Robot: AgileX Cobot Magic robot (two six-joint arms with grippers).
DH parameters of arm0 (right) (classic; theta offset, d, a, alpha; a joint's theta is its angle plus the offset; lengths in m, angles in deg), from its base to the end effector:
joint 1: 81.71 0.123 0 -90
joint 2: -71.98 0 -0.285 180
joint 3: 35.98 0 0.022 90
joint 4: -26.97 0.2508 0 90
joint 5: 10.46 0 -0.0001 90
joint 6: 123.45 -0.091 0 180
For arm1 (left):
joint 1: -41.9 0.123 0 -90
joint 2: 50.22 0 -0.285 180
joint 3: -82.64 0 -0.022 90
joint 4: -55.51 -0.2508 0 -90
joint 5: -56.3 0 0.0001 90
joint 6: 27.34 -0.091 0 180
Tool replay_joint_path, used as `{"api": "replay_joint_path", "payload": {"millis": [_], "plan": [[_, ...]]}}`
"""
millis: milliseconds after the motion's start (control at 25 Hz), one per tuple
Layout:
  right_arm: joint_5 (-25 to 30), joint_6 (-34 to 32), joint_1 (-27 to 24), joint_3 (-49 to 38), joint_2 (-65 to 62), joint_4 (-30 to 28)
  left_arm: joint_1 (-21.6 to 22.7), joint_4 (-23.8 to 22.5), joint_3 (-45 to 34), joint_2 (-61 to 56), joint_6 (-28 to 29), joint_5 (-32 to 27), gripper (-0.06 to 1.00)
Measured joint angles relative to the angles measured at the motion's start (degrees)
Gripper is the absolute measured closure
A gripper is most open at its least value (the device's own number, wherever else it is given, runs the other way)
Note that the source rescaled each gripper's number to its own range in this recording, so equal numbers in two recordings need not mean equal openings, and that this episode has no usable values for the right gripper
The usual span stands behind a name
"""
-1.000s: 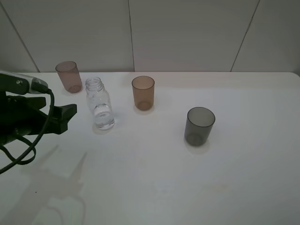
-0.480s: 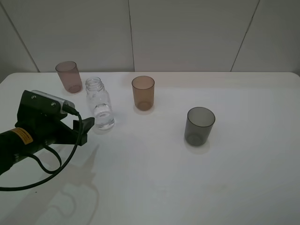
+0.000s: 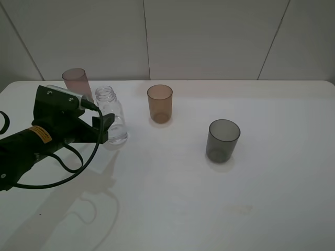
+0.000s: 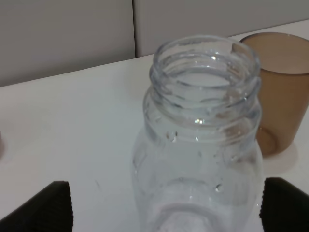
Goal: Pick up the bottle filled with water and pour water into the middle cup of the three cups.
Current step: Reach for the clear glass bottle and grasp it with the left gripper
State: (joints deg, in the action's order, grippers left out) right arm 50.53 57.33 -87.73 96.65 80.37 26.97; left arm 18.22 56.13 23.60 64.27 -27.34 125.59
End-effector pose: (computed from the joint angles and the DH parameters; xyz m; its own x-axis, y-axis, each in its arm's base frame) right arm -0.0057 0.0006 0.2828 -0.4490 0.0337 -0.8929 0.0988 0.9950 -0.0122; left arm 0.2352 -0.1021 0.1132 -0.2268 0.0953 -0.9693 0.3918 0.9201 -0.0012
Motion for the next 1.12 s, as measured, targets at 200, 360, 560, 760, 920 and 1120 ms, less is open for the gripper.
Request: {"api": "replay_joint_path", "payload": {"millis": [200,360,560,760,920,1120], "plan": [[0.0,0.0,0.0,0.0,0.0,0.0,0.0,-0.1,0.4,3.4,0.0,0.1,-0.06],[0.0,0.0,0.0,0.0,0.0,0.0,0.0,-0.6,2.4,5.9,0.0,0.1,-0.06],[0.0,0.0,0.0,0.0,0.0,0.0,0.0,-1.7,4.7,8.1,0.0,0.1,-0.06],[0.0,0.0,0.0,0.0,0.0,0.0,0.0,-2.5,6.6,9.3,0.3,0.1,-0.06],[0.0,0.0,0.0,0.0,0.0,0.0,0.0,-3.1,8.5,11.3,1.3,0.1,-0.06],[0.0,0.0,0.0,0.0,0.0,0.0,0.0,-4.1,10.8,12.7,3.3,0.1,-0.06]]}}
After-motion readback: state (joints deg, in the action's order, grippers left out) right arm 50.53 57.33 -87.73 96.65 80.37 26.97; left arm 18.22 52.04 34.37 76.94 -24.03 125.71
